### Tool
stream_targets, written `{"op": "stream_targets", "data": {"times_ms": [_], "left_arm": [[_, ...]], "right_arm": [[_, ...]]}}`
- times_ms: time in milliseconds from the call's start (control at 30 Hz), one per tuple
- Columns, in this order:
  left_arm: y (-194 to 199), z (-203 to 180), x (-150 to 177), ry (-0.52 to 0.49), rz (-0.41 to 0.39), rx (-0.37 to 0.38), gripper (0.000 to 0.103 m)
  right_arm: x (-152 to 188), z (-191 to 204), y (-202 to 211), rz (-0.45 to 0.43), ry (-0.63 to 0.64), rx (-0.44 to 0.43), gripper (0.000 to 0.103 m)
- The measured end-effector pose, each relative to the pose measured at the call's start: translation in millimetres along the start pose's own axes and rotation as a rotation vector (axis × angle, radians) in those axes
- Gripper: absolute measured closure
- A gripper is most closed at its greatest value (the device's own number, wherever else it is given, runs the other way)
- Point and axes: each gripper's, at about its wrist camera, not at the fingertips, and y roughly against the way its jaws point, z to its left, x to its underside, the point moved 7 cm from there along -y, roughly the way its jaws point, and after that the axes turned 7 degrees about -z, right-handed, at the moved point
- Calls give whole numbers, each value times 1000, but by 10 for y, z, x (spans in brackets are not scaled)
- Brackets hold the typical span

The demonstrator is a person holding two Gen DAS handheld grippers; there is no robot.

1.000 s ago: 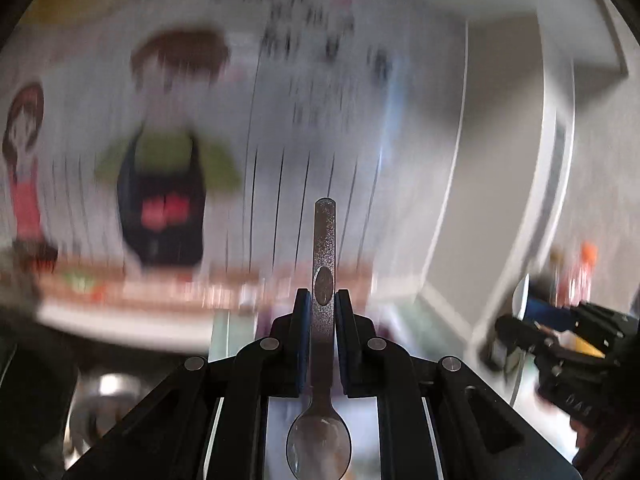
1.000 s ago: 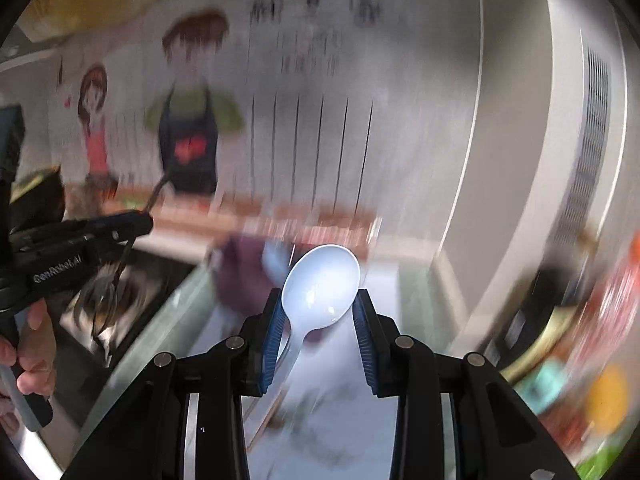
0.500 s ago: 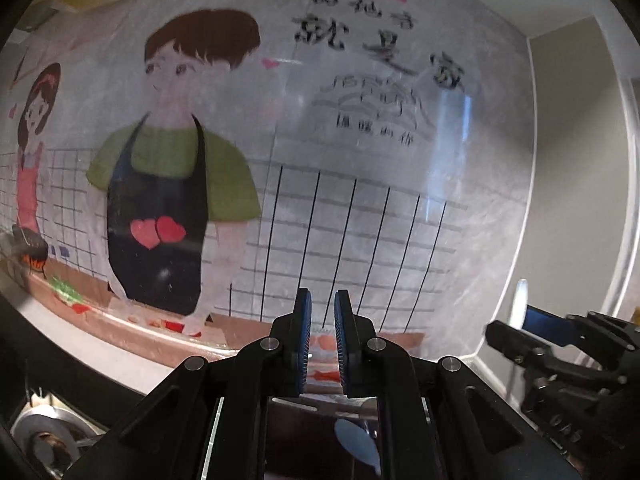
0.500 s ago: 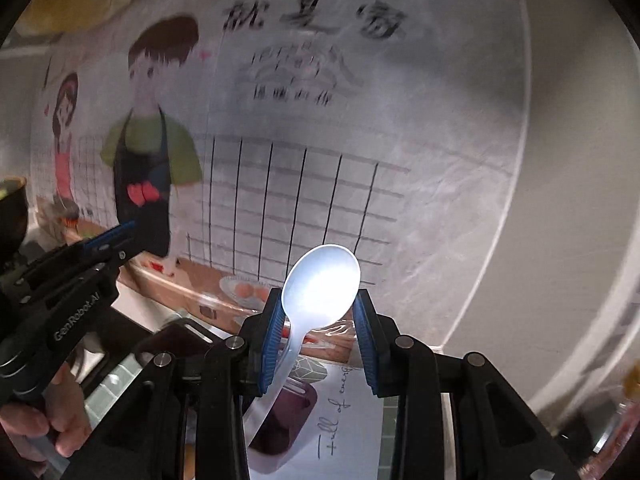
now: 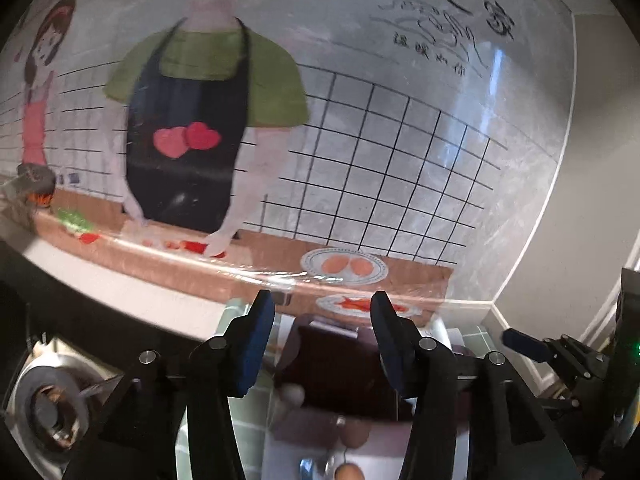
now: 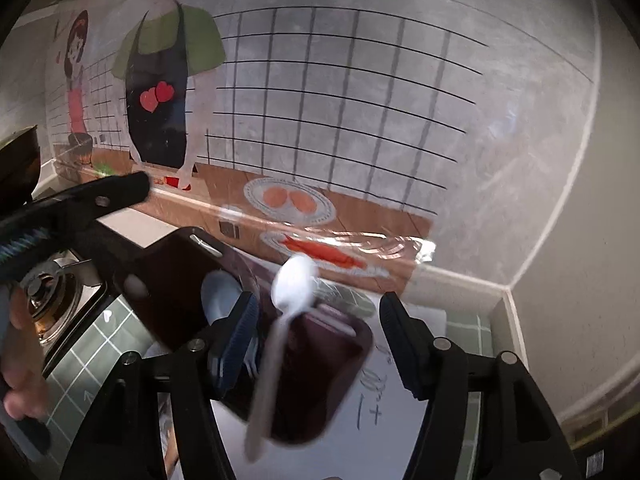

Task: Organize utensils
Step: 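Lift the white spoon into the caddy with the right tool while the left tool lifts the black-handled spoon there, then grasp the wooden spoon with the right tool while the left tool approaches the black spatula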

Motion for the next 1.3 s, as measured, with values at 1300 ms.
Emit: {"op": "stream_targets", "data": {"times_ms": [1300], "left_arm": [[1147, 769, 1434, 5, 473, -145, 31]], "right_arm": [[1263, 785, 376, 337, -144, -43, 40]]}}
